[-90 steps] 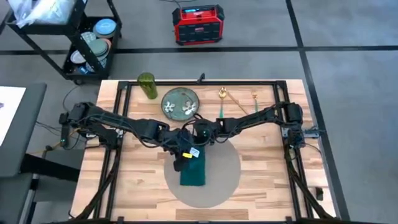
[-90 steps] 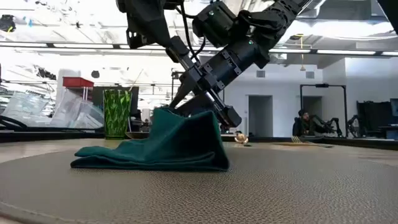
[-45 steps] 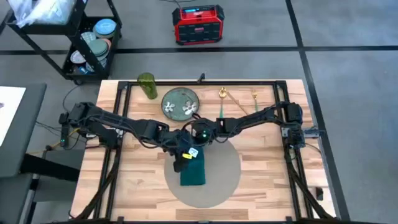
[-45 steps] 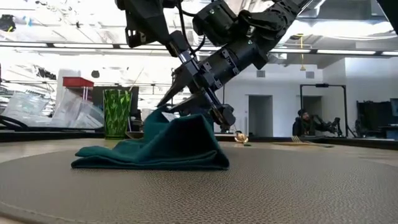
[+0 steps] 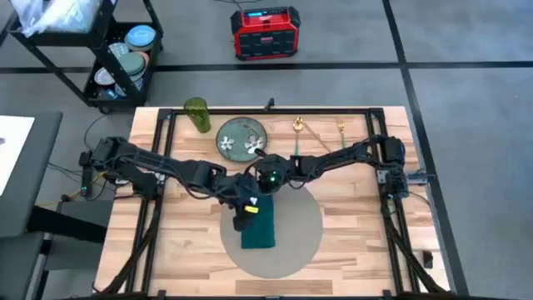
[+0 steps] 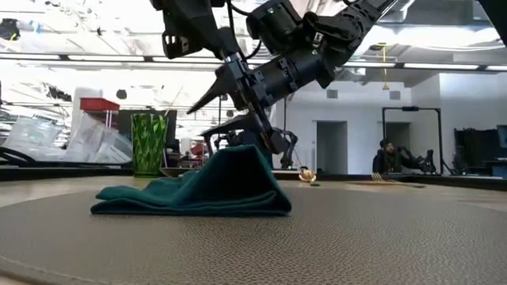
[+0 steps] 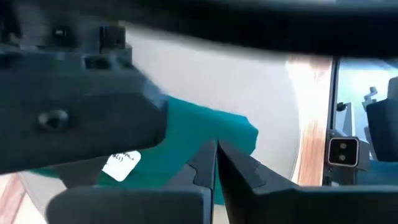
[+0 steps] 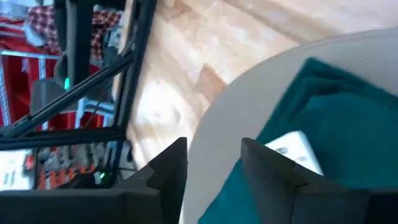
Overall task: Set table place
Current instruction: Fold the green napkin
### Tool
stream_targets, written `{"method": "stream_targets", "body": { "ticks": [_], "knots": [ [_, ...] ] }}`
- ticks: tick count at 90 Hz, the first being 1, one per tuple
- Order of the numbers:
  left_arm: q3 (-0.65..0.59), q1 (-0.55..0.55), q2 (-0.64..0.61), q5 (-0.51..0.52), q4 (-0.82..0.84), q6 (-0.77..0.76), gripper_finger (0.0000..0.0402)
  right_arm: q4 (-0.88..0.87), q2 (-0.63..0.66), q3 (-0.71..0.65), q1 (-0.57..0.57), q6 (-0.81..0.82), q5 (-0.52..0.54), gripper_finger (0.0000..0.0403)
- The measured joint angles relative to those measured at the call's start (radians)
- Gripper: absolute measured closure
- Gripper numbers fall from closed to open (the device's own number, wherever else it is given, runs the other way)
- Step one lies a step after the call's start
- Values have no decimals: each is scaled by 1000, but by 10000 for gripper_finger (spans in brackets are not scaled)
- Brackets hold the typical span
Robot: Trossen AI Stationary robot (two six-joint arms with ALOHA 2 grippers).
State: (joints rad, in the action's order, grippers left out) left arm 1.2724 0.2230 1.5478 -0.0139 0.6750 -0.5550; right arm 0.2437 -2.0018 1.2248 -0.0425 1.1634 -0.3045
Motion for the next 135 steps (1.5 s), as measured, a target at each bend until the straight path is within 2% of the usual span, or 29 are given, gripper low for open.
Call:
{"method": "stream_targets", "body": {
  "ticks": [15, 27, 39, 52, 59, 65, 71, 77, 86, 94, 100, 110, 118, 127, 135],
  "knots": [
    [0, 57, 0, 6, 98, -48, 401, -134, 19, 1, 1, -56, -132, 268],
    [-1, 130, 0, 102, 128, -135, 402, -442, 72, 1, 8, -207, -186, 275],
    [-2, 192, -10, 206, 123, -348, 402, -756, 149, -1, -6, -376, -103, 277],
    [-3, 297, -18, 450, 114, -786, 402, -898, 264, 1, -13, -540, 28, 278],
    [-39, 346, 6, 533, 20, -1076, 402, -958, 310, 1, -21, -614, 83, 278],
    [-89, 392, 40, 639, -173, -1293, 401, -994, 351, 1, -33, -670, 103, 278],
    [-123, 429, 99, 772, -397, -1422, 395, -1020, 384, 1, -45, -714, 125, 278],
    [-135, 450, 161, 851, -526, -1513, 384, -1046, 413, 1, -55, -762, 133, 278],
    [-119, 478, 248, 913, -732, -1565, 359, -1083, 458, 1, -61, -850, 133, 278],
    [-55, 507, 329, 917, -913, -1502, 335, -1162, 497, 1, -73, -936, 172, 278],
    [1, 534, 376, 916, -955, -1462, 320, -1230, 524, 1, -88, -986, 207, 278],
    [79, 559, 416, 912, -917, -1453, 299, -1326, 583, -6, -122, -1033, 231, 278],
    [106, 561, 417, 919, -775, -1504, 291, -1367, 640, -24, -151, -1043, 237, 278],
    [108, 560, 419, 1010, -641, -1638, 293, -1383, 712, -47, -176, -1041, 240, 278],
    [108, 559, 420, 1070, -628, -1714, 304, -1393, 786, -75, -194, -1034, 242, 278]
  ]
}}
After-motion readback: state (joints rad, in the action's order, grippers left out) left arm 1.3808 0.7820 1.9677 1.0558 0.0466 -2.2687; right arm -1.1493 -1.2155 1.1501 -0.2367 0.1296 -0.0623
